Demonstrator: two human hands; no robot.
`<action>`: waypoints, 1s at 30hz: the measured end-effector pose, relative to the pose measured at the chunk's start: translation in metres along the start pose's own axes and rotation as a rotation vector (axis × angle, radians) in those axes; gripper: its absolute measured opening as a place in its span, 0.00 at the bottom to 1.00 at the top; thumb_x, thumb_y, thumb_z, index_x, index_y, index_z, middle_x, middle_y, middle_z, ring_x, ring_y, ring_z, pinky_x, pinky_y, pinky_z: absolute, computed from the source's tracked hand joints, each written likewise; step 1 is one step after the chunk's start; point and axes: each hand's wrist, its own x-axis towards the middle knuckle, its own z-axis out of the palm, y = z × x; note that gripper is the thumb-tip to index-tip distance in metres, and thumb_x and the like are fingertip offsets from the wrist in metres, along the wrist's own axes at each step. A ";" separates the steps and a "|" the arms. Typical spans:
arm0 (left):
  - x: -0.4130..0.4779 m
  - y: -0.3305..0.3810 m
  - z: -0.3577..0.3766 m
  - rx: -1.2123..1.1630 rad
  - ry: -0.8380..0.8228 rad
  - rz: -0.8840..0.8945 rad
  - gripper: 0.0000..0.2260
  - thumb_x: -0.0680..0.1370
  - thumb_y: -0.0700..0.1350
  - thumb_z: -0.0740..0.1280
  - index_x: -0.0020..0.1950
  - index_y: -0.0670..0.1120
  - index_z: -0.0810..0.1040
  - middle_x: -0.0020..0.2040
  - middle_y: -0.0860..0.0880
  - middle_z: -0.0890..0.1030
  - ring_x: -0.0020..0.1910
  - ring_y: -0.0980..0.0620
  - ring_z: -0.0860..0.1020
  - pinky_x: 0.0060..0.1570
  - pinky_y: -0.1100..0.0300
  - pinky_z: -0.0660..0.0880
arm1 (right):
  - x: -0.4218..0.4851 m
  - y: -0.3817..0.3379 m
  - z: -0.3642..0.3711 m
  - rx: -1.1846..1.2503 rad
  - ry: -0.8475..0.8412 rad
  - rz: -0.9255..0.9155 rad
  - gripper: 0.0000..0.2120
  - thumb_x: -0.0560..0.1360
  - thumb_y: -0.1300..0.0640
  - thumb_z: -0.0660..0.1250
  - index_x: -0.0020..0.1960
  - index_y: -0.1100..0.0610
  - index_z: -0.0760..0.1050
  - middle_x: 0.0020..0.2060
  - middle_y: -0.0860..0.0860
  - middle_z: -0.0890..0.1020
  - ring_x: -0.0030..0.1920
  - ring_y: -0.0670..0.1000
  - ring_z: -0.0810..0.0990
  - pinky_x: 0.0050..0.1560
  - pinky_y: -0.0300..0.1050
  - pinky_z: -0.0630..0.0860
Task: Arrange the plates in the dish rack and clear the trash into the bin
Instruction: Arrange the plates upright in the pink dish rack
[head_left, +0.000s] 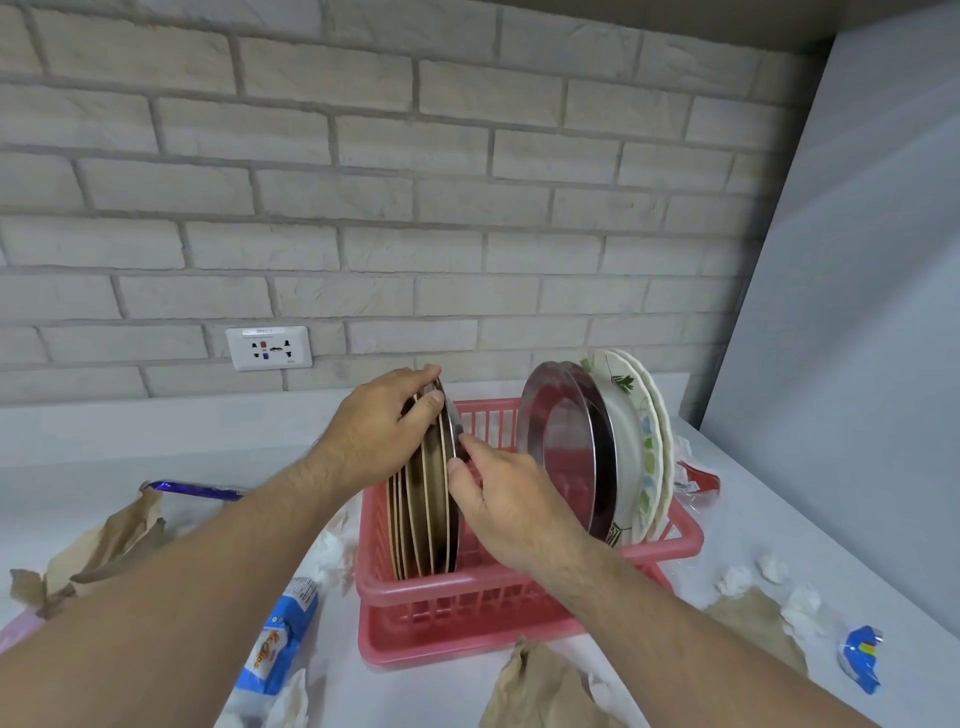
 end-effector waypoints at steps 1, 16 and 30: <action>0.000 0.000 0.001 0.010 -0.009 0.003 0.20 0.81 0.53 0.58 0.72 0.51 0.70 0.67 0.53 0.75 0.67 0.53 0.71 0.68 0.53 0.67 | 0.001 -0.001 0.001 -0.024 0.004 0.019 0.15 0.81 0.48 0.52 0.58 0.52 0.73 0.35 0.48 0.79 0.35 0.48 0.77 0.42 0.51 0.79; -0.005 0.008 -0.006 0.090 -0.032 0.073 0.14 0.82 0.46 0.57 0.65 0.45 0.76 0.61 0.46 0.80 0.64 0.50 0.73 0.62 0.61 0.65 | 0.019 -0.039 -0.018 -0.204 -0.133 0.207 0.15 0.78 0.63 0.58 0.33 0.55 0.66 0.33 0.52 0.74 0.32 0.51 0.74 0.32 0.44 0.75; 0.002 0.006 0.002 0.182 -0.097 0.043 0.19 0.83 0.51 0.53 0.73 0.49 0.68 0.72 0.52 0.70 0.75 0.53 0.61 0.74 0.57 0.56 | 0.023 -0.045 -0.107 -0.448 0.105 0.346 0.08 0.79 0.62 0.59 0.41 0.59 0.70 0.34 0.53 0.75 0.36 0.54 0.78 0.35 0.44 0.74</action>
